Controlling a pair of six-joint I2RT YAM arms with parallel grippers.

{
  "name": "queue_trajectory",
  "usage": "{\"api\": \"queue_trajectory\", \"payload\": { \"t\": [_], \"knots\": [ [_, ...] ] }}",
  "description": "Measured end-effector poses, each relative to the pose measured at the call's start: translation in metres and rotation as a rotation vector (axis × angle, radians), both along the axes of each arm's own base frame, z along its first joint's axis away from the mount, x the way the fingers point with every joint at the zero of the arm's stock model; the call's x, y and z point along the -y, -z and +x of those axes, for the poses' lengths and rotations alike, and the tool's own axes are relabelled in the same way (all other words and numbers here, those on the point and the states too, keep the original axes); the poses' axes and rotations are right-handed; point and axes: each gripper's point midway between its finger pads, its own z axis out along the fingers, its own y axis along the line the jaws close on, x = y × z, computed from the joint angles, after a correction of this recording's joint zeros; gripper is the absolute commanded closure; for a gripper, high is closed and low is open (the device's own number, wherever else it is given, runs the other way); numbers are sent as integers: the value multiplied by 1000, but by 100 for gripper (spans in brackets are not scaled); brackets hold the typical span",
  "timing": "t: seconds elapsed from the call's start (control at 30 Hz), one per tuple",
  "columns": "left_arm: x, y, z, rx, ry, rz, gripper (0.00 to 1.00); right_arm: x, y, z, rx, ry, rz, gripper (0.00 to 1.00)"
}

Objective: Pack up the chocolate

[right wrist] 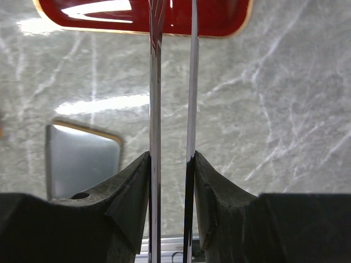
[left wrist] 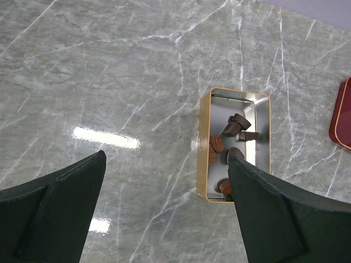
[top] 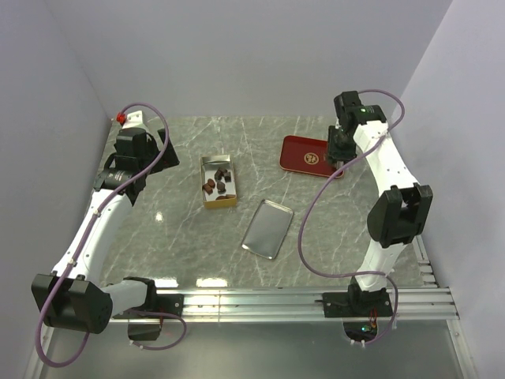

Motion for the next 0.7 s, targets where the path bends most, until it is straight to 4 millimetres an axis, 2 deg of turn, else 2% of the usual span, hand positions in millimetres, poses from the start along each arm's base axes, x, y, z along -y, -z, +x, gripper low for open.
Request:
{"api": "queue_trajectory", "payload": {
  "t": [0.3,0.7],
  "knots": [
    [0,3,-1,-7,-1,1,1,33,15,-7,-24,55,-35,57],
    [0,7,-2,-17,0,3,1,39,35,-5,-30,41,-31,57]
  ]
}}
